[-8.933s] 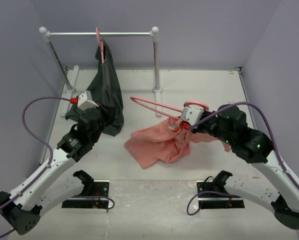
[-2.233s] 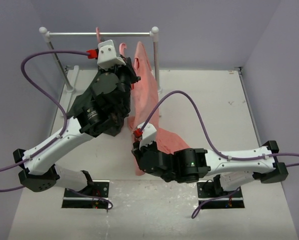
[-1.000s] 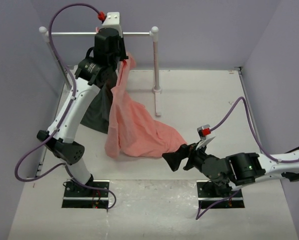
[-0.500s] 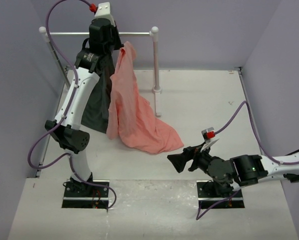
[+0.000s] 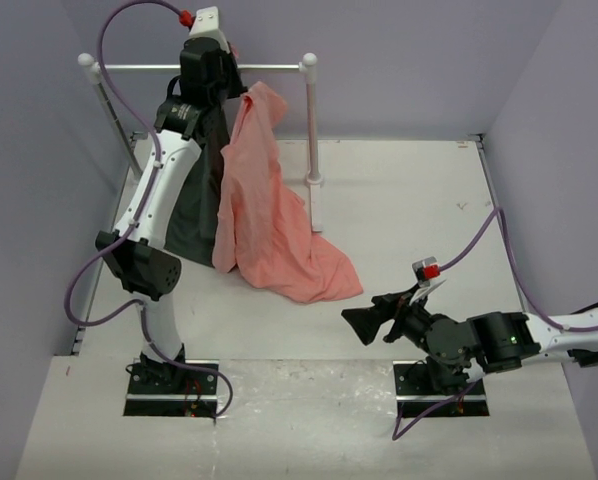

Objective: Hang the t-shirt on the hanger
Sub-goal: Place the hanger at the clothesline, then reset both arms

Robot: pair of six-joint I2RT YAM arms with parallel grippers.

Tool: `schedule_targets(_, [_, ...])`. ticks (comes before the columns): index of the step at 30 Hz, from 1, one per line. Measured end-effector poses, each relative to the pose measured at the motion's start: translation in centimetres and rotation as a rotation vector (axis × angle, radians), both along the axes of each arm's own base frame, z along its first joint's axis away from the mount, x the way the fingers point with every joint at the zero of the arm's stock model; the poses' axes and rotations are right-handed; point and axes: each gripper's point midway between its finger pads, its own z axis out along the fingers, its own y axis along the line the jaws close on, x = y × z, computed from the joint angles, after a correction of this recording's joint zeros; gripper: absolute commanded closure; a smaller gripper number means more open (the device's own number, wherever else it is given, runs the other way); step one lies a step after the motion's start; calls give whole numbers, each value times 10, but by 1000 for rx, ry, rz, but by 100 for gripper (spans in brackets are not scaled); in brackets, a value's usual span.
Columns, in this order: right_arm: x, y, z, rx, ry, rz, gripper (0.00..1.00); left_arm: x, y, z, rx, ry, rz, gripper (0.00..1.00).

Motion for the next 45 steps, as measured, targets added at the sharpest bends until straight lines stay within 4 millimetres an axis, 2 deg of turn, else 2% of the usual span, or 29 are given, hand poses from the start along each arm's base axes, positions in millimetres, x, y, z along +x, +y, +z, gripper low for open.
schedule_targets(8, [0, -1, -6, -5, -3, 2, 1, 15, -9, -33, -18, 35, -15, 100])
schedule_targets(16, [0, -2, -13, -9, -6, 8, 1, 7, -8, -32, -53, -14, -29, 99])
schedule_targets(17, [0, -1, -13, -8, -6, 8, 1, 8, -8, -32, -54, -17, -30, 95])
schedule_targets(18, [0, -1, -13, -7, -5, 8, 1, 8, -9, -33, -54, -17, -32, 83])
schedule_targets(19, [0, -1, -13, -7, -5, 7, 1, 8, -9, -33, -53, -18, -33, 59])
schedule_targets(20, [0, -1, -13, -7, -5, 8, 1, 7, -9, -35, -56, -10, -34, 58])
schedule_targets(21, [0, -1, -13, -6, -5, 7, 1, 5, -9, -39, -60, 5, -31, 43])
schedule_targets(22, [0, -1, -13, -6, -5, 7, 1, 3, -8, -44, -56, 22, -30, 35])
schedule_targets(26, [0, -1, -14, -6, -6, 4, 1, -5, -5, -62, -43, 85, -20, 26])
schedule_targets(27, [0, -1, -15, -8, -7, 2, 1, -9, -3, -64, -40, 98, -19, 20])
schedule_targets(28, [1, -1, -16, -11, -9, 0, 1, -14, -1, -64, -37, 107, -18, 17])
schedule_targets(29, [1, -1, -17, -17, -12, -5, 1, -21, 0, -62, -38, 109, -18, 4])
schedule_targets(30, [2, 0, -18, -23, -15, -10, 1, -28, 2, -59, -40, 109, -20, 0])
schedule_targets(34, [17, 2, -30, -107, -25, -74, 1, -69, 9, -31, -73, 67, -49, 0])
schedule_targets(38, [63, -2, -48, -270, 28, -219, 1, -122, 17, 6, -105, -15, -90, 0])
schedule_targets(40, [83, -6, -56, -338, 49, -280, 1, -150, 23, 19, -116, -51, -101, 0])
schedule_targets(42, [99, -15, -65, -382, 82, -318, 1, -176, 33, 19, -118, -63, -94, 0])
schedule_targets(45, [129, -52, -67, -386, 128, -450, 1, -218, 53, 0, -105, -36, -66, 0])
